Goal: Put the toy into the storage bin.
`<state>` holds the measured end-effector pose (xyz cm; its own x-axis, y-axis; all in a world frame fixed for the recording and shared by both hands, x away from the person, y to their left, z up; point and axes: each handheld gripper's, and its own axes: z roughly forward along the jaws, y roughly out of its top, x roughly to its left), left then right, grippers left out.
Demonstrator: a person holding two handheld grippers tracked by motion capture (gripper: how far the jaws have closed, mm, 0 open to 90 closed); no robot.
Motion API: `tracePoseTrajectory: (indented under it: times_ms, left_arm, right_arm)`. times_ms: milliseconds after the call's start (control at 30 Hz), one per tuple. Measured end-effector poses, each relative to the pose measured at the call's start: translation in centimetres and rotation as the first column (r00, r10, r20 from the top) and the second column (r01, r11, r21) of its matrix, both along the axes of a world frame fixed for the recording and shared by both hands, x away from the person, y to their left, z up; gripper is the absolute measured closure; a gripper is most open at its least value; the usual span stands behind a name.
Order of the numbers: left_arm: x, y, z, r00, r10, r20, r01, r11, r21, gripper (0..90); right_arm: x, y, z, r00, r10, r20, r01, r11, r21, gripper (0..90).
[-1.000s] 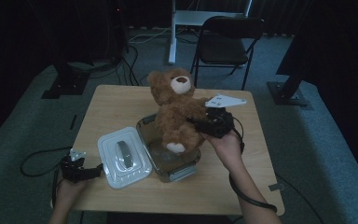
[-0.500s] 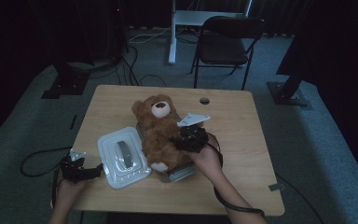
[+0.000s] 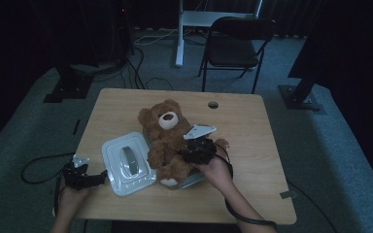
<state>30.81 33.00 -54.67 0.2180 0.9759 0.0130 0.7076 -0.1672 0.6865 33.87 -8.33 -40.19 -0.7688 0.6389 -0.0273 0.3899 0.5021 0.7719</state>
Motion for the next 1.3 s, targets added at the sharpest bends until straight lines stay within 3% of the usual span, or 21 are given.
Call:
tracePoseTrajectory:
  times_ms: [467, 633, 933, 1067, 1133, 1167, 1300]
  left_arm:
    - [0.0, 0.0, 0.0, 1.0, 0.001, 0.001, -0.001, 1.0, -0.001, 0.5]
    - [0.0, 0.0, 0.0, 1.0, 0.003, 0.002, -0.003, 1.0, -0.003, 0.5]
    - [0.0, 0.0, 0.0, 1.0, 0.001, 0.002, -0.001, 1.0, -0.001, 0.5]
    - [0.0, 0.0, 0.0, 1.0, 0.002, 0.001, -0.002, 1.0, -0.001, 0.5]
    - [0.0, 0.0, 0.0, 1.0, 0.002, 0.002, -0.002, 1.0, -0.002, 0.5]
    - [0.0, 0.0, 0.0, 1.0, 0.002, 0.002, -0.002, 1.0, -0.002, 0.5]
    - [0.0, 0.0, 0.0, 1.0, 0.002, 0.002, -0.002, 1.0, -0.002, 0.5]
  right_arm:
    - [-0.3, -1.3, -0.6, 0.9989, 0.044, -0.015, -0.045, 0.9975, -0.054, 61.2]
    - [-0.5, -2.5, -0.8, 0.9992, 0.04, -0.008, -0.04, 0.9942, -0.099, 61.2]
    - [-0.3, -4.4, -0.7, 0.9994, 0.013, -0.032, -0.014, 0.9995, -0.029, 53.0]
    - [-0.3, -4.5, -0.7, 0.9995, 0.014, -0.028, -0.014, 0.9999, 0.002, 40.2]
    - [-0.3, -4.5, -0.7, 0.9995, 0.014, -0.028, -0.014, 0.9999, 0.002, 40.2]
    - [-0.3, -4.4, -0.6, 0.9993, 0.006, -0.037, -0.006, 0.9999, 0.014, 34.8]
    - [-0.3, -4.1, -0.2, 0.9984, -0.006, -0.056, 0.008, 0.9996, 0.027, 27.2]
